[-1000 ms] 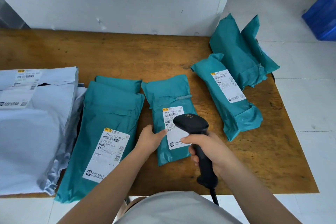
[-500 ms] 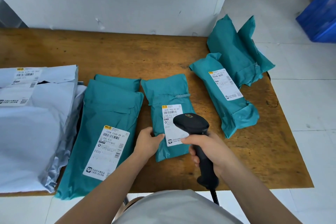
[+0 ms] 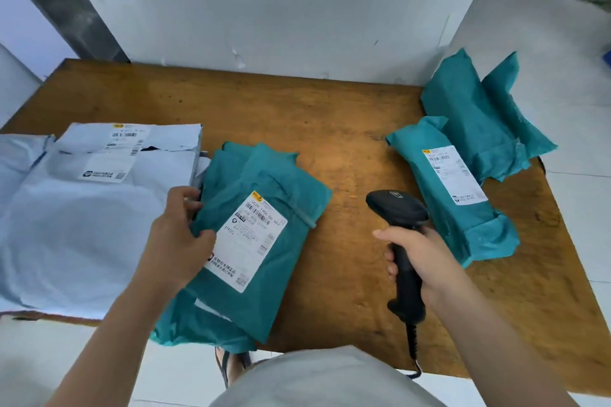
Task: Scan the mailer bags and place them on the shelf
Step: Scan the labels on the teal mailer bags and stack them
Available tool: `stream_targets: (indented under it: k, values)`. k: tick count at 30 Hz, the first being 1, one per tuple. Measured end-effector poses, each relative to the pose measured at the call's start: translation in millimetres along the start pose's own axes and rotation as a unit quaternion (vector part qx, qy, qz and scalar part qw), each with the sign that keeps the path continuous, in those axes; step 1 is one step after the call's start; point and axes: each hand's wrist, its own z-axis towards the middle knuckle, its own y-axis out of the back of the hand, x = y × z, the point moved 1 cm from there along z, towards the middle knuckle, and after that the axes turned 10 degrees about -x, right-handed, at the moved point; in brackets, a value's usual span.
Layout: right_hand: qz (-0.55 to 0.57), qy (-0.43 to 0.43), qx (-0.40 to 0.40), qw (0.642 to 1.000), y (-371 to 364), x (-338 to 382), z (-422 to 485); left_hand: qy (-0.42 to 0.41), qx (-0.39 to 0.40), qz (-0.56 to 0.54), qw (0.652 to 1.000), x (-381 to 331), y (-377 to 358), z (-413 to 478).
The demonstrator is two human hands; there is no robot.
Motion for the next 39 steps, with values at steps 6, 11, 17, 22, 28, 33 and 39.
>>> stream_targets:
  k: [6,11,17,22,28,33,39]
  values:
    - [-0.023,0.007,0.019,1.0,-14,6,0,-0.102,-0.03,0.385,0.917,23,-39,-33]
    - [-0.023,-0.001,0.02,1.0,-10,5,-2,-0.084,0.014,0.388,0.918,19,-67,-21]
    - [-0.019,0.008,0.017,1.0,-3,0,-3,-0.057,0.0,0.314,0.948,23,-71,7]
    - [-0.029,0.019,0.035,0.999,-2,0,-4,-0.06,-0.112,0.249,0.96,20,-55,6]
    - [-0.028,0.002,0.05,0.998,-4,-2,-4,-0.05,-0.08,0.406,0.909,21,-47,4]
    - [-0.018,0.002,0.05,0.999,2,0,-5,-0.232,-0.12,0.352,0.899,0,-82,-11]
    - [0.026,-0.008,-0.016,0.999,53,1,-2,-0.217,0.105,0.149,0.959,-74,-169,-43]
